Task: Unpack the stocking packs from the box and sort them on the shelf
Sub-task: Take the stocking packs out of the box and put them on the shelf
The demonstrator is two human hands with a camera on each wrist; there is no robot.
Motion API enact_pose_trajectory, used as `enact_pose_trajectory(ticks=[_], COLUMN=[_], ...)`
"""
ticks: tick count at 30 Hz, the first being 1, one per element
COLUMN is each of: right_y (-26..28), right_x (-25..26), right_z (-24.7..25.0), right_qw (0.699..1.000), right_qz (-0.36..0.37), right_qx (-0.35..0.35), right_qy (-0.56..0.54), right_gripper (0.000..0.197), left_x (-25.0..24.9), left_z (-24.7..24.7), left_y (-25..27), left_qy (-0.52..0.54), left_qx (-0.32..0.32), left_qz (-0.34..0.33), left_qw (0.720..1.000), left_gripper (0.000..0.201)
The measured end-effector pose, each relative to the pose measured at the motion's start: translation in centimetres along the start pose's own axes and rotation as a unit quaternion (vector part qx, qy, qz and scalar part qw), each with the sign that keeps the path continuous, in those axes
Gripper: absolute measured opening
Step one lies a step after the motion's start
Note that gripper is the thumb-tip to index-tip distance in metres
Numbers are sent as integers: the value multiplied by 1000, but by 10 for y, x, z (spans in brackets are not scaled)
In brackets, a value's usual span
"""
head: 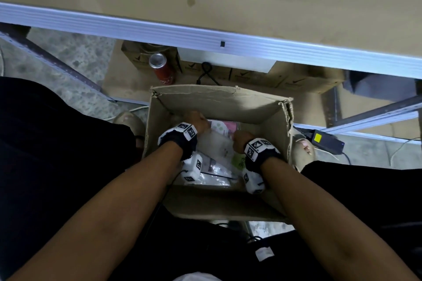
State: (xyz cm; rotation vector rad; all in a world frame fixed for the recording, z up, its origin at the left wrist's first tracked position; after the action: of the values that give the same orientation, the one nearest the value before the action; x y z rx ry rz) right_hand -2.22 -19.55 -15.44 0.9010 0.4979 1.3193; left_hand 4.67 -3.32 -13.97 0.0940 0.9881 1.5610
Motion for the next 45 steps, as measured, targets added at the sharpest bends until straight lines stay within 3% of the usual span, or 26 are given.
enact_pose_trajectory(ticks=[3,6,14,17,21,27,32,35,42,45], right_y=[16,35,73,79,83,84,86,88,89,90], right_x=[-6,-12,-25,-26,-32,-30,-28,-30,-29,-28], right_z=[14,30,45,43,41,42,38,37,36,36], right_qw=[1000,997,983,984,986,986,986,987,987,987], right_qz=[-3,-30,-107,-108,-112,-118,-118,-117,-119,-119], right_qx=[-26,-64,-127,-116,-97,-84,-76,-77,-80,-82], right_qy=[-5,-20,-77,-77,-74,-82,-87,-82,-76,-71], right_gripper=[43,40,47,49,43,40,43,41,41,40], left_x=[-1,2,6,13,9,6,30,39,39,35], left_z=[8,-5,-50,-63,-66,-59,-67,-73,-75,-78], left_y=[-10,-19,-31,-33,-39,-45,-46,-45,-27,-23], left_qy=[-63,-120,-271,-293,-337,-319,-327,-303,-260,-214], left_qx=[-27,-9,42,48,2,9,94,100,125,159], left_qz=[-15,-22,-117,-111,-124,-130,-114,-100,-116,-117], left_qw=[998,992,954,949,933,939,933,943,950,957], left_gripper=[33,22,58,59,55,46,49,56,25,24])
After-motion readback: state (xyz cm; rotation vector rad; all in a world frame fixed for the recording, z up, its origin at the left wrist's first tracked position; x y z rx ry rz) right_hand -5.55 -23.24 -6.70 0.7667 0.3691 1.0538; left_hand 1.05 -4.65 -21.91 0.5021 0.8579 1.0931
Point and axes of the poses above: each hand's wrist, its own y-axis away from the middle knuckle, its own z-axis out of the back of the hand, x = y × z, the point moved 7 cm from there along -y, towards the middle knuckle, and after that the axes turned 1 degree about x, right-handed, at the moved point
